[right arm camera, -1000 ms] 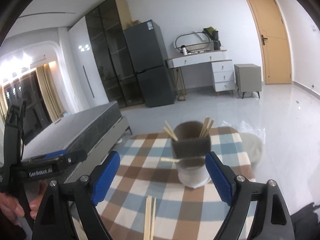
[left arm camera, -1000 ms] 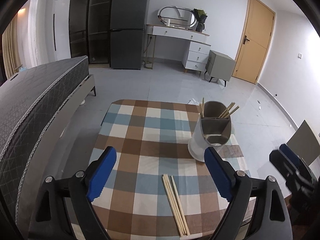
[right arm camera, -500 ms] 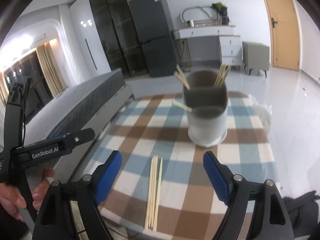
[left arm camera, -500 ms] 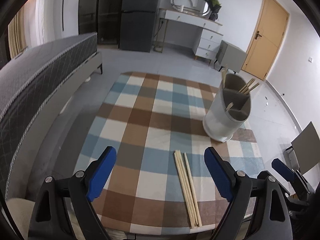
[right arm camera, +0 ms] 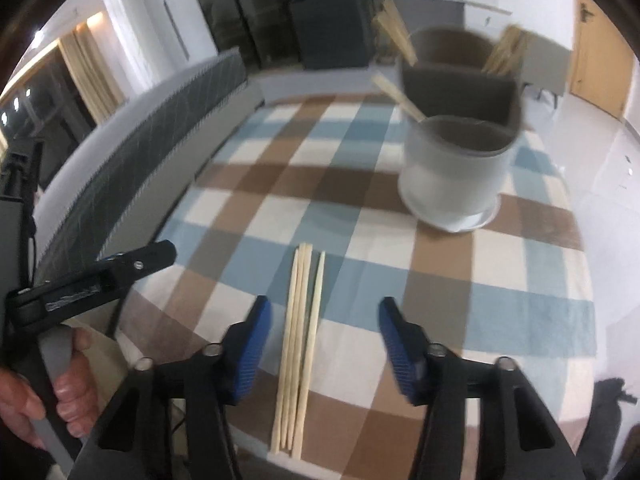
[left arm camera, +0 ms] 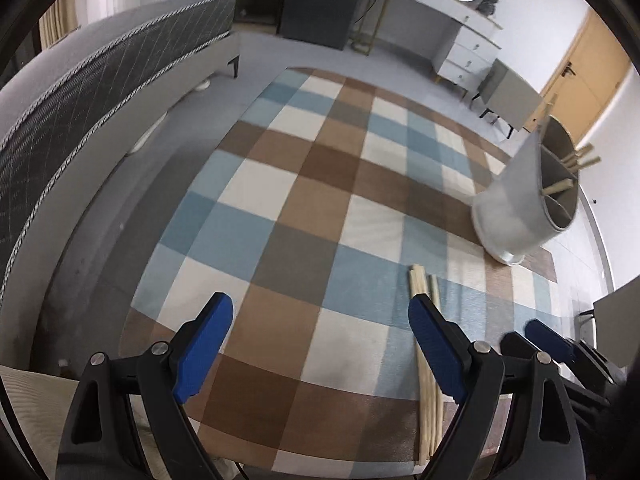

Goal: Organize utensils
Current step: 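Lower the right tool onto the bundle and close on a chopstick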

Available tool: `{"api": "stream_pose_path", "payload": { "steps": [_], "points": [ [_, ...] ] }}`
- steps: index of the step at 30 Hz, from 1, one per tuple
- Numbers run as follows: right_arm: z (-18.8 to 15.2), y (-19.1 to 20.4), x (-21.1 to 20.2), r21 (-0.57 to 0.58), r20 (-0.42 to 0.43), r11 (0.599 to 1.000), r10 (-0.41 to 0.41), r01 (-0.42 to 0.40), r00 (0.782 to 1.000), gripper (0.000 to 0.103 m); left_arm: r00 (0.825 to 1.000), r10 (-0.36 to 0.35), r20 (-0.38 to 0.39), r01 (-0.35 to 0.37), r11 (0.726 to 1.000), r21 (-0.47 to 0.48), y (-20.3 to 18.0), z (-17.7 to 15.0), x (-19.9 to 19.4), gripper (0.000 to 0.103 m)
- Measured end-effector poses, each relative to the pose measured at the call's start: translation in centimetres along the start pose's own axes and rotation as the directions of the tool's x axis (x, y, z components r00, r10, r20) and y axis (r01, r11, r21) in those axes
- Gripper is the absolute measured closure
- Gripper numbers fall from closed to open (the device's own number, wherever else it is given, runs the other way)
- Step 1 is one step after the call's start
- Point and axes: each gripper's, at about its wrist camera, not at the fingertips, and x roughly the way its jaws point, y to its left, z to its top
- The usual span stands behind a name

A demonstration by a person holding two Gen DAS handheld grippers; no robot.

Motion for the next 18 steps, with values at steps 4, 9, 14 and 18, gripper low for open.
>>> {"api": "stream_pose_path", "payload": {
  "steps": [4,9,14,18],
  "points": [
    [1.7,0.5,3.4,-0.057,-0.107,0.998,0.012,-0.018,0.994,0.064,1.000,-0.004,-0.029,0.003,0.999,-0.035,0.9,0.3,0.4,0.017],
    [3.5,1.0,6.9,-0.104,-0.214,0.994,-0.001,-0.022,0.977,0.069,0.997,-0.031,-0.064,0.026,0.997,-0.074,1.6,0.7,0.8,0.017],
    [4.3,1.4,9.5,-0.165,-0.281,0.986,-0.056,0.009,0.958,0.079,0.996,-0.048,-0.081,0.039,0.994,-0.106,2.3,0.9,0.8,0.017],
    [4.4,1.7,10.7,-0.199,-0.312,0.979,-0.104,0.042,0.944,0.085,0.994,-0.051,-0.095,0.038,0.991,-0.128,2.8,1.0,1.1,0.017]
  ]
}}
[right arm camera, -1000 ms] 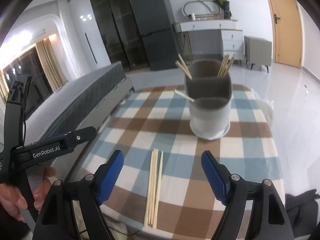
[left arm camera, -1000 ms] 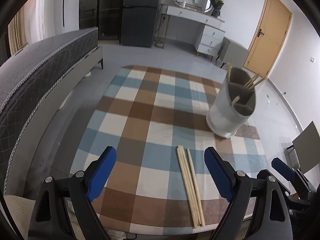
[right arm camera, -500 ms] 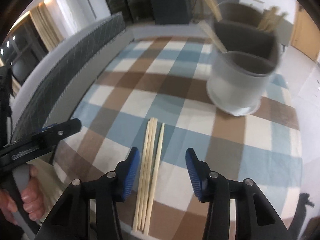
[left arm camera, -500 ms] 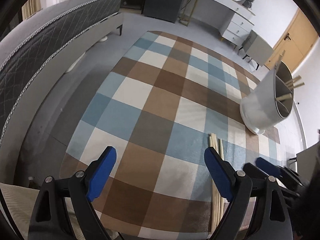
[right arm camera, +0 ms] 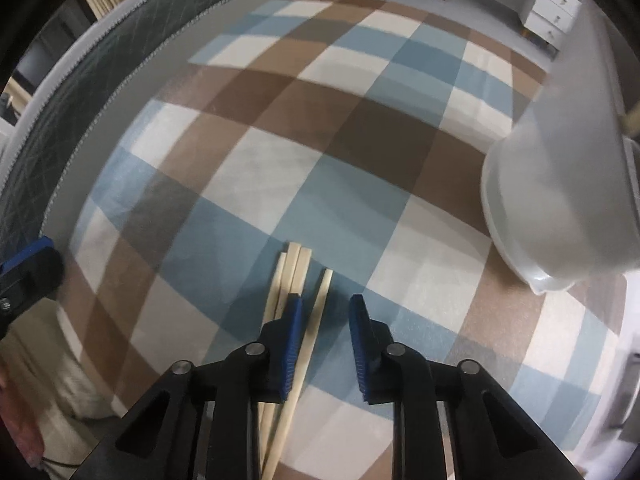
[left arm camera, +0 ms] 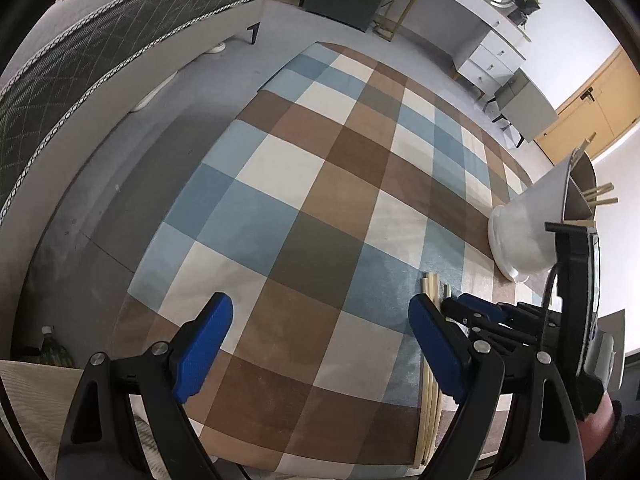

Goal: Organize utensils
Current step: 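Lower the right tool onto the bundle and close on a chopstick, then lift the chopstick with the right tool while the left tool grasps another chopstick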

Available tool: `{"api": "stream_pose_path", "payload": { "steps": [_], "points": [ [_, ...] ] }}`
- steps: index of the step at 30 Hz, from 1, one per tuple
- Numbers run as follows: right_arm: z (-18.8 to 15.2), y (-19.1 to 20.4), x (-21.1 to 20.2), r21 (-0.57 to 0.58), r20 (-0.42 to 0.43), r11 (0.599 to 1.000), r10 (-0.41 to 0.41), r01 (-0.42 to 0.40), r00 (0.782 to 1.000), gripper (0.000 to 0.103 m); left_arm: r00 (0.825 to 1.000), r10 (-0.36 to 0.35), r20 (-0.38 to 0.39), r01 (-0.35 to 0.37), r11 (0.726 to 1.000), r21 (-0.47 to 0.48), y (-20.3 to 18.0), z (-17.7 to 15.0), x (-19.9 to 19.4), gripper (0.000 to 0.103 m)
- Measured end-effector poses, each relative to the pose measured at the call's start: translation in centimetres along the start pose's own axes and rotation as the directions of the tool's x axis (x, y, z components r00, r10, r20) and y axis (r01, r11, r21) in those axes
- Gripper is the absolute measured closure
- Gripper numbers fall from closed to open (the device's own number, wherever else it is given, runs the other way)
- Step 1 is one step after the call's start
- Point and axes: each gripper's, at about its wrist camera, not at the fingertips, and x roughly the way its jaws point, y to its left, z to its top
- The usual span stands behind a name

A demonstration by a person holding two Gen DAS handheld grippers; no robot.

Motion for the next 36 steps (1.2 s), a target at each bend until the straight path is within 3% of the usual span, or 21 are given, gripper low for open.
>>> {"api": "stream_pose_path", "payload": {
  "steps": [3,6,8,16,21,29,36],
  "points": [
    [0.2,0.8,0.0,-0.030,-0.001,0.999,-0.032,0.032,0.999,0.086,1.000,0.002,-0.009,-0.002,1.000,-0.017,0.4,0.1,0.1,0.017],
    [0.1,1.3,0.0,-0.043,0.006,0.998,-0.035,0.035,0.999,0.097,1.000,0.007,-0.013,-0.008,1.000,-0.025,0.6,0.1,0.2,0.017],
    [0.0,1.5,-0.2,-0.039,0.019,0.998,-0.039,0.039,0.999,0.099,1.000,0.013,-0.017,-0.013,1.000,-0.026,0.7,0.0,0.2,0.017],
    [-1.6,-0.6,-2.6,0.078,0.158,0.995,0.041,-0.054,0.987,0.099,0.997,0.023,-0.071,-0.022,1.000,0.014,0.2,-0.6,1.6,0.017],
    [-3.4,-3.0,-5.7,0.203,0.299,0.965,0.100,-0.166,0.949,0.099,0.992,0.002,-0.127,0.007,0.997,0.074,-1.7,-1.7,2.9,0.017],
    [-7.0,-8.0,-8.4,0.366,0.472,0.871,0.130,-0.328,0.872,0.099,0.975,0.039,-0.221,0.004,0.981,0.192,-5.5,-3.7,5.9,0.017],
    [-9.0,-11.0,-9.2,0.423,0.544,0.808,0.136,-0.411,0.828,0.099,0.978,0.130,-0.165,-0.083,0.961,0.263,-7.1,-4.6,6.3,0.017]
  ]
}}
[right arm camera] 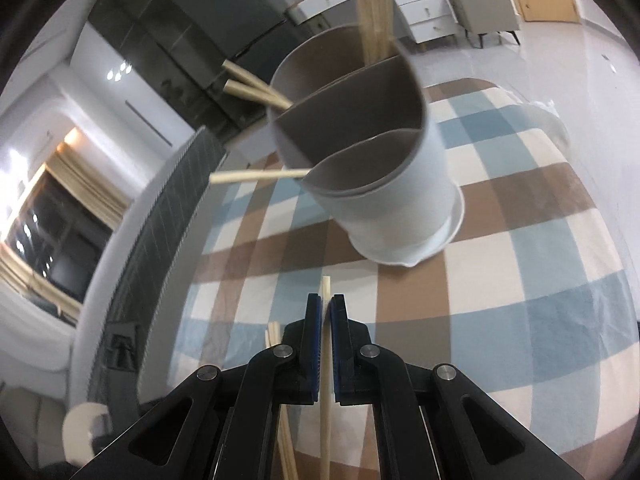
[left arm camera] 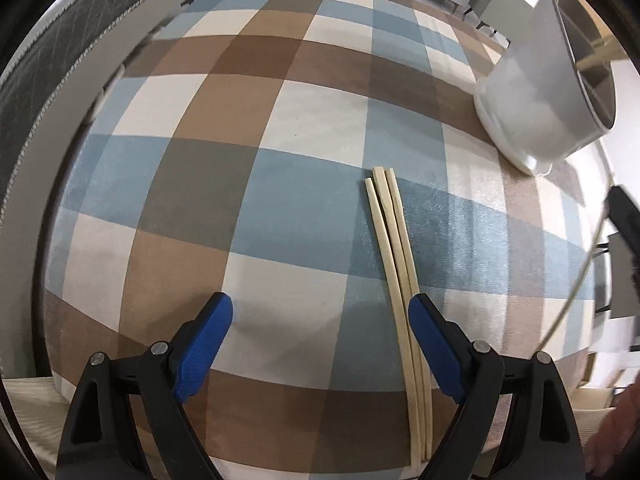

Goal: Organize utensils
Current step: 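Lift the chopstick with the right tool while the left tool grasps another chopstick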

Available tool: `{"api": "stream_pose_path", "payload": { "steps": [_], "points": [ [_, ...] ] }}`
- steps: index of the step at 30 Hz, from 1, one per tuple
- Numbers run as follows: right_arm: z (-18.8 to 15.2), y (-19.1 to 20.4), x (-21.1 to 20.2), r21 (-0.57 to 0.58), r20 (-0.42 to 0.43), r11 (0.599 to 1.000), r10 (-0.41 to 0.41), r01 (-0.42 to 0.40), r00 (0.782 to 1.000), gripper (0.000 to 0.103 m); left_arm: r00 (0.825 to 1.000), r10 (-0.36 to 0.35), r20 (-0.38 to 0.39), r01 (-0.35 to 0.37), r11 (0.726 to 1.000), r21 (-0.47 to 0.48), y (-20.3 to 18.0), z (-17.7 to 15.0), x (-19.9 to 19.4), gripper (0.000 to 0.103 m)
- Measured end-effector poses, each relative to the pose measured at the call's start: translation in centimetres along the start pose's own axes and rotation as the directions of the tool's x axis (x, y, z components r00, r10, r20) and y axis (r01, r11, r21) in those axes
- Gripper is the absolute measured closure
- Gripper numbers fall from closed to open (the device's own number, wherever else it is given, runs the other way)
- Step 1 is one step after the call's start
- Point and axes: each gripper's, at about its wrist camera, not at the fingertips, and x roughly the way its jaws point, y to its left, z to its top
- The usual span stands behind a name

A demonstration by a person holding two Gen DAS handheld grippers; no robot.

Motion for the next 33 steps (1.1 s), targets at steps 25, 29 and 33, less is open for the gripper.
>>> {"api": "stream_pose_path", "payload": {
  "steps": [25,29,33],
  "points": [
    [0.8,1.4,-3.0,-0.069,0.116,0.996,0.060,-0.052,0.991,0.099,0.992,0.106,-0.063,-0.106,0.994,0.011,0.2,4.5,1.2,0.067],
    [0.8,1.4,-3.0,-0.063,0.116,0.996,0.064,-0.057,0.991,0.099,0.992,0.098,-0.075,-0.098,0.995,-0.006,0.1,5.7,1.5,0.096],
    [0.9,1.6,-3.0,-0.076,0.122,0.996,0.063,-0.054,0.991,0.099,0.996,0.045,-0.081,-0.048,0.998,-0.038,-0.4,7.3,1.8,0.102]
  ]
}}
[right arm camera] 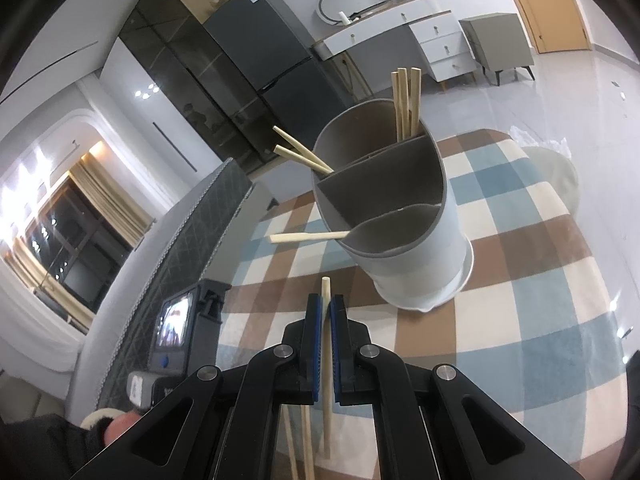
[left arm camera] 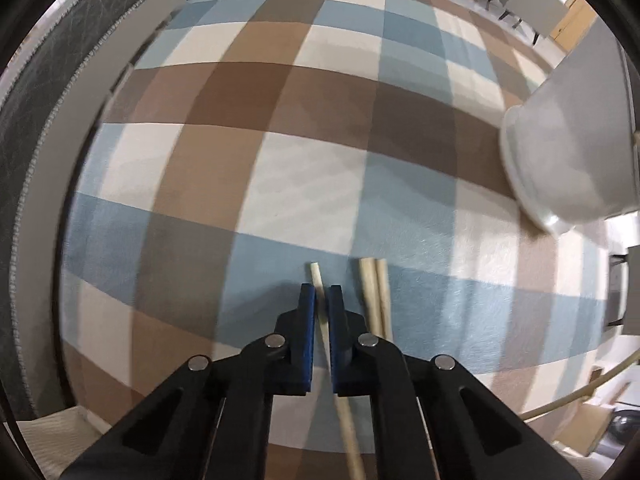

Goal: Organize utensils
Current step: 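Lift the chopstick with the right tool while the left tool grasps another chopstick, then carry both held chopsticks up over the utensil holder opening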

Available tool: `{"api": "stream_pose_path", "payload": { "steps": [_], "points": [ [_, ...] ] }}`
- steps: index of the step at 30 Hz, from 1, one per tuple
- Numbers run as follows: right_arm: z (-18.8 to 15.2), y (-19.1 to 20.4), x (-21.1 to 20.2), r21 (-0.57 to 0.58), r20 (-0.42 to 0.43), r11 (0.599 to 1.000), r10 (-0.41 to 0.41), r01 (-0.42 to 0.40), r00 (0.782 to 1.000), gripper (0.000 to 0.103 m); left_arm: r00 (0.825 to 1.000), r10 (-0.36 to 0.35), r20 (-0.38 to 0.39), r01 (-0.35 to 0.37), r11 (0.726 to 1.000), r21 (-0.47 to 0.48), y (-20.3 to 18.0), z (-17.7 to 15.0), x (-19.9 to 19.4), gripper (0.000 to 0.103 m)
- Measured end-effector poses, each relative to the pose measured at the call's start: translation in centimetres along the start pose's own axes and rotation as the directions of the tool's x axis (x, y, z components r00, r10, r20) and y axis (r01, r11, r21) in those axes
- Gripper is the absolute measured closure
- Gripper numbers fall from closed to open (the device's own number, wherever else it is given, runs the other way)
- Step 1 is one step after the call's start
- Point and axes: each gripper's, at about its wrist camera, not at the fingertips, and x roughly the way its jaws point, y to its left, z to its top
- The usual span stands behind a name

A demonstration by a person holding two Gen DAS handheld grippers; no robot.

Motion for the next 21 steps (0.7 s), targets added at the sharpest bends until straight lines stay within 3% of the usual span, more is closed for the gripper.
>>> {"api": "stream_pose_path", "payload": {
  "steps": [3,7,11,16,21],
  "points": [
    [-0.1,0.1,0.0,-0.012,0.001,1.000,-0.007,0.008,1.000,0.099,0.999,-0.019,0.035,0.019,1.000,0.013,0.3,-0.3,-0.4,0.102],
    [-0.4,0.8,-0.5,-0.048,0.012,0.999,-0.019,0.019,1.000,0.099,0.984,-0.083,0.158,0.076,0.996,0.052,-0.8,-1.8,-3.4,0.102],
    [-1.0,1.4,-1.2,-0.077,0.028,0.996,-0.033,0.035,0.999,0.099,0.953,-0.125,0.275,0.103,0.990,0.092,-0.4,-4.3,-6.9,0.103],
    [-2.0,1.6,-2.7,-0.059,0.068,0.997,-0.050,0.054,0.996,0.100,0.898,-0.175,0.404,0.115,0.979,0.170,-1.0,-6.6,-10.3,0.103],
    [-2.7,2.0,-4.2,-0.062,0.099,0.995,-0.077,0.084,0.992,0.100,0.865,-0.218,0.452,0.142,0.970,0.195,-1.0,-6.7,-11.4,0.103]
  ]
}}
